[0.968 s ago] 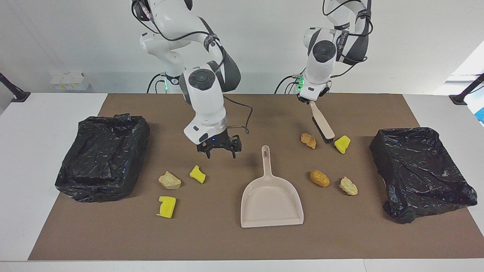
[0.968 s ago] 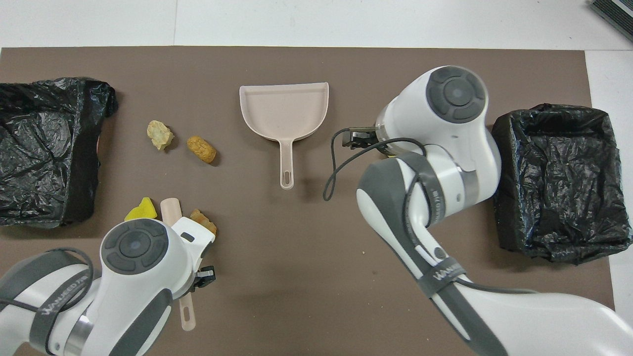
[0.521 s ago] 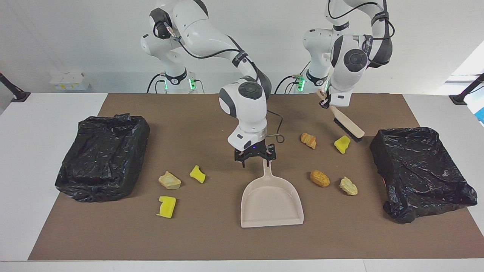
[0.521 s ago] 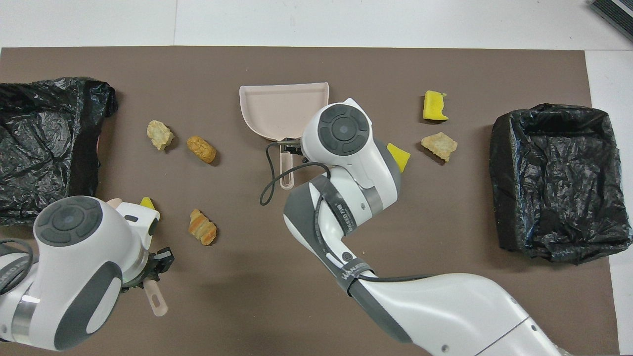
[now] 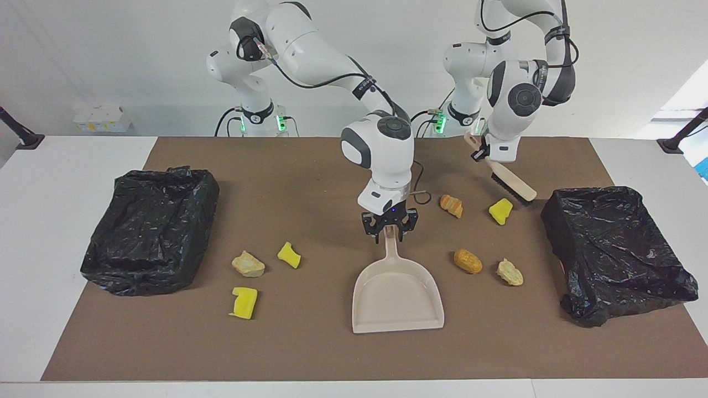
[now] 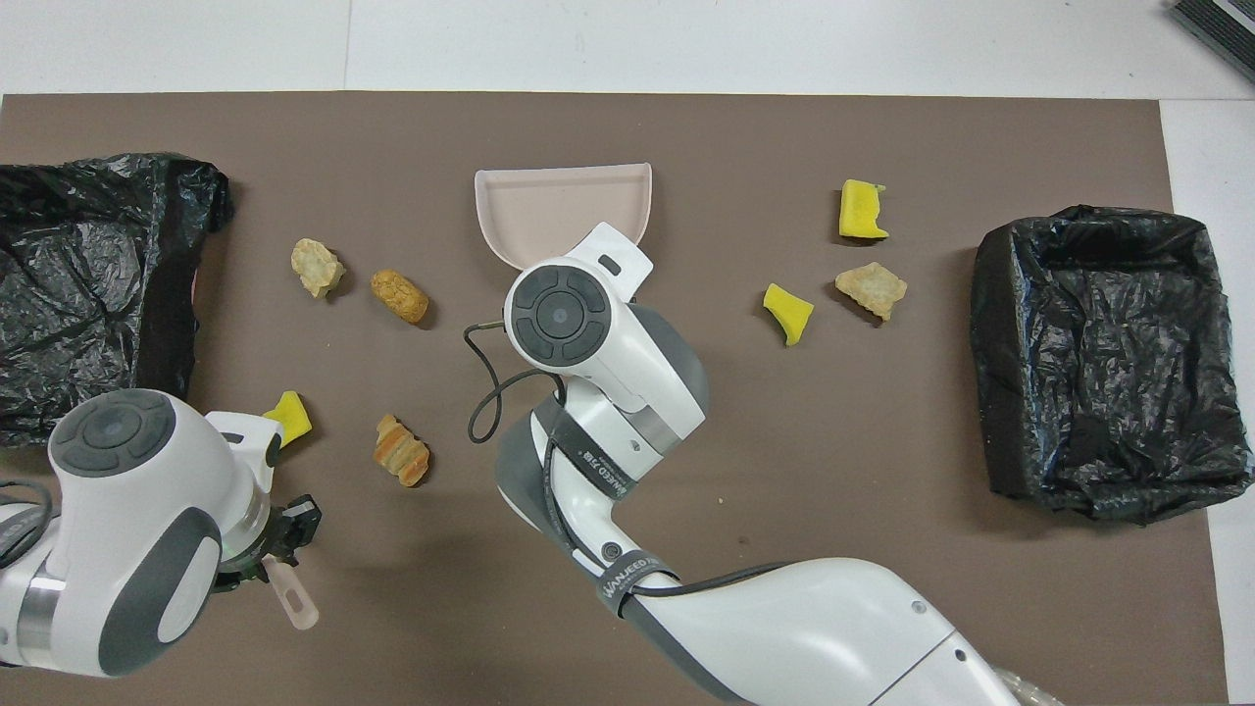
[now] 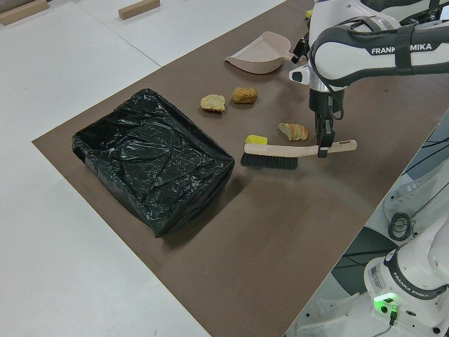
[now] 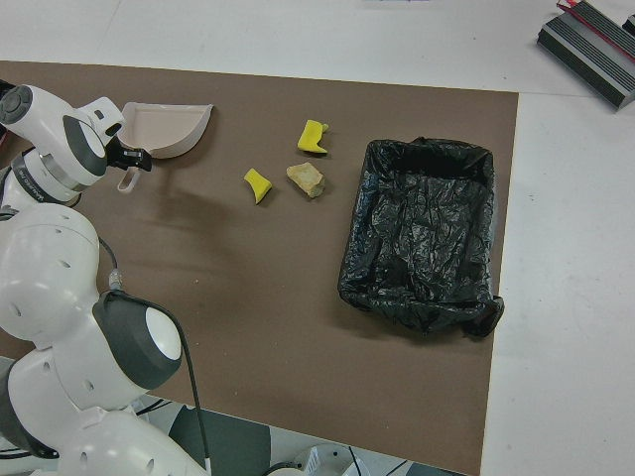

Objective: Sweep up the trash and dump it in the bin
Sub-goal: 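Lift the brush with the left gripper while the right gripper grasps the dustpan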

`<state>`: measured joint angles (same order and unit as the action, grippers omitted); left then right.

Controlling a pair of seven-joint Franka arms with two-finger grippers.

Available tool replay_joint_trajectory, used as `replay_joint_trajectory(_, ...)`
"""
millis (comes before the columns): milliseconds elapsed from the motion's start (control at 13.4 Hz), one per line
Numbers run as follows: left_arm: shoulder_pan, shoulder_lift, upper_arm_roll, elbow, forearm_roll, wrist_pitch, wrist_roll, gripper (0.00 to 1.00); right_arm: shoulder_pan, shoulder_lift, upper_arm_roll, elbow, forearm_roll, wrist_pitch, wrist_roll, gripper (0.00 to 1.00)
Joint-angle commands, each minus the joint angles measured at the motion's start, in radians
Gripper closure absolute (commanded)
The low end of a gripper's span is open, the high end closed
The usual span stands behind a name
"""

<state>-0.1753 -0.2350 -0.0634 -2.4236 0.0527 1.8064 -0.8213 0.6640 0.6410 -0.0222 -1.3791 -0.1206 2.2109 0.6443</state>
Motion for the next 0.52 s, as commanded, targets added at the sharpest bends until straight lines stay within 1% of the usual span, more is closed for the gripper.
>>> replay_joint_trajectory(0, -0.035, 0.032, -0.007, 0.009, 0.009, 0.039, -0.007, 1.00, -0.004, -0.004, 0.002, 0.003, -0.028, -0.022, 0.002, 0.90)
replay_joint_trajectory(74, -0.039, 0.039, -0.010, 0.023, 0.009, 0.038, 0.004, 1.00, -0.004, -0.003, 0.002, 0.003, -0.027, -0.022, -0.014, 1.00)
replay_joint_trajectory(223, -0.087, 0.040, -0.010, 0.024, -0.002, 0.059, 0.150, 1.00, -0.012, -0.010, 0.002, 0.003, -0.007, -0.022, -0.026, 1.00)
replay_joint_trajectory(372, -0.128, 0.042, -0.009, 0.026, -0.016, 0.090, 0.238, 1.00, -0.032, -0.059, 0.002, -0.018, -0.002, -0.054, -0.075, 1.00)
replay_joint_trajectory(447, -0.132, 0.055, -0.010, 0.044, -0.028, 0.087, 0.281, 1.00, -0.035, -0.082, 0.002, -0.029, 0.001, -0.072, -0.124, 1.00)
